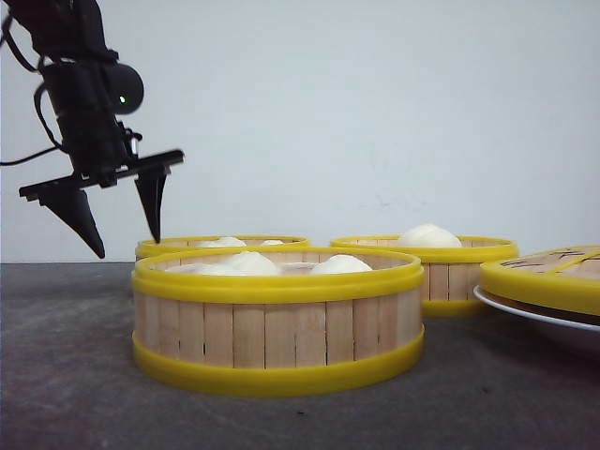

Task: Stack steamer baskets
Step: 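Lower the left gripper and pinch the rim of a bun-filled steamer basket, then lift the basket with the left gripper and lower it onto the front basket, then open the left gripper and raise it away from the stack, then lower the right gripper and pinch the rim of another steamer basket, then lift the basket with the right gripper and set it atop the stack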

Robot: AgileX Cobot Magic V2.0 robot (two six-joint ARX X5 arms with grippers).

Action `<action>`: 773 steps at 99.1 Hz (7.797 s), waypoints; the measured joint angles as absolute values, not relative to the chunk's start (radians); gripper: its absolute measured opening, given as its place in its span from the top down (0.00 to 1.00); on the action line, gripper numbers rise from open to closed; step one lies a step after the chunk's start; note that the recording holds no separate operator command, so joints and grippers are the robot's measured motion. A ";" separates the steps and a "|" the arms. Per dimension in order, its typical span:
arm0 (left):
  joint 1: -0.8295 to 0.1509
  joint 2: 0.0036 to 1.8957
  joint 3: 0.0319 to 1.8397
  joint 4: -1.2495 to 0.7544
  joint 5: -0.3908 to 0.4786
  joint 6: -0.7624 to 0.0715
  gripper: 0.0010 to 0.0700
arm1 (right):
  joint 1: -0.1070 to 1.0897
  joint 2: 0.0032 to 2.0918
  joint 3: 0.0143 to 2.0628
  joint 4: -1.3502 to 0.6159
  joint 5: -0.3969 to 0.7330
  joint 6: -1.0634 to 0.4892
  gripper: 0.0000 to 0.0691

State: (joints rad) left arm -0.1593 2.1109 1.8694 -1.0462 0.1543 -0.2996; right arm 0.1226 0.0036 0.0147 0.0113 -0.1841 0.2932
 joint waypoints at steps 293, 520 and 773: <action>-0.496 1.917 1.870 -1.311 0.137 -0.089 0.98 | 0.123 0.004 0.015 -0.154 -0.418 0.462 1.00; -0.426 1.029 1.785 -1.040 -0.084 -0.066 0.05 | 0.034 1.194 1.170 -0.653 -0.210 0.257 0.52; -0.428 0.759 1.770 -1.327 -0.337 0.012 0.23 | 0.088 2.169 2.401 -1.098 -0.169 0.381 0.96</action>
